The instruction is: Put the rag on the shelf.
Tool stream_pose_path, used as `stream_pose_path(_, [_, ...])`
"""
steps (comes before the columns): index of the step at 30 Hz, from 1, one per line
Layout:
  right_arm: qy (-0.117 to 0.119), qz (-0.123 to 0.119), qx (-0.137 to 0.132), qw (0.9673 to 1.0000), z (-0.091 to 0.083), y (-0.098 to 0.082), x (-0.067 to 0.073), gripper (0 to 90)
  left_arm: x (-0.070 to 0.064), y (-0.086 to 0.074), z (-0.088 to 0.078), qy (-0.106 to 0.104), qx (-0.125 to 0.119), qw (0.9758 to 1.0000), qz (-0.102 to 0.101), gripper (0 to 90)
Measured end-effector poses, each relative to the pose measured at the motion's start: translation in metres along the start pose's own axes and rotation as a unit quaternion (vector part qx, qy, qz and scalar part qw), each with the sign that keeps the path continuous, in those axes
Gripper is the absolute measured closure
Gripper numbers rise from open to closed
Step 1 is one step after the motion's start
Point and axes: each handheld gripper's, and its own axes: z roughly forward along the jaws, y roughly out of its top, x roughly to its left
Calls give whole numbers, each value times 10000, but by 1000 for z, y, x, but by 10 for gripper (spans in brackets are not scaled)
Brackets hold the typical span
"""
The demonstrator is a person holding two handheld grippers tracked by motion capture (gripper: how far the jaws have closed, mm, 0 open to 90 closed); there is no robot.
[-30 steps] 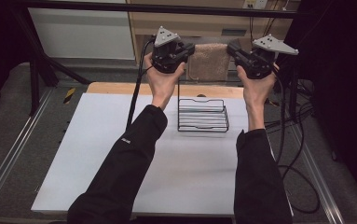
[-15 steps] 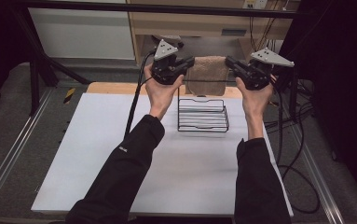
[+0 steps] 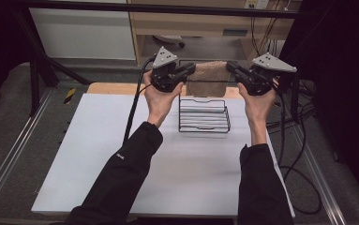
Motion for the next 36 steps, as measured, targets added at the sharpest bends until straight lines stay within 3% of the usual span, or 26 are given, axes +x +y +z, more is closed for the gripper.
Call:
stream_pose_path(21, [224,-199,303,9991,-21,-13,13,872,-15,-15,-12,64,300,9994,189,830])
stream_pose_path(36, [425,-258,572,9971,-24,-35,14,869,-15,-29,-16,-149,662,9977,40,772])
